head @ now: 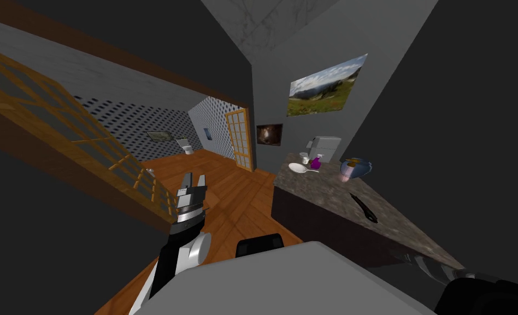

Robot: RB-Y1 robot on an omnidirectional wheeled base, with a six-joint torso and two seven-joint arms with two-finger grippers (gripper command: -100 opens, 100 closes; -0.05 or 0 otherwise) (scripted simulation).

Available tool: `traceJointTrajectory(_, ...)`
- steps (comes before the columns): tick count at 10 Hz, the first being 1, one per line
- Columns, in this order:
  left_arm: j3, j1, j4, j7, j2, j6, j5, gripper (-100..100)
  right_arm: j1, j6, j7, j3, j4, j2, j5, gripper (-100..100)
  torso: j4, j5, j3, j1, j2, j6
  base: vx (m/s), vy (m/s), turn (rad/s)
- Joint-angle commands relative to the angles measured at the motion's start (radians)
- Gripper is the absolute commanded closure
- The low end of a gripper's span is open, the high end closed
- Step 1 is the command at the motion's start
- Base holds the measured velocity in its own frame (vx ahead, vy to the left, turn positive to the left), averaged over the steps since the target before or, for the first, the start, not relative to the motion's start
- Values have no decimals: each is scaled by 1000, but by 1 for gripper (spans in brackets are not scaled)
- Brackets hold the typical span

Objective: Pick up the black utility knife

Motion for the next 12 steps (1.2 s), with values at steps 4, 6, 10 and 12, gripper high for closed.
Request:
traceJointTrajectory(4,0,0,0,0,0,0,0,0,-8,31,-73,41,23,-86,-11,-100,2,0,4,0,7,1,120,-91,137)
traceJointTrajectory(6,0,0,0,0,0,0,0,0,-13,46,-97,57,29,-106,-14,-100,1,-1,2,-5,3,1,178,-179,137)
traceJointTrajectory(10,0,0,0,0,0,0,0,0,-31,50,-92,67,49,-72,2,-100,3,1,7,5,12,2,64,-75,56)
traceJointTrajectory(12,0,0,0,0,0,0,0,0,-46,57,-81,72,63,-36,16,-100,3,1,8,6,14,2,0,-16,45)
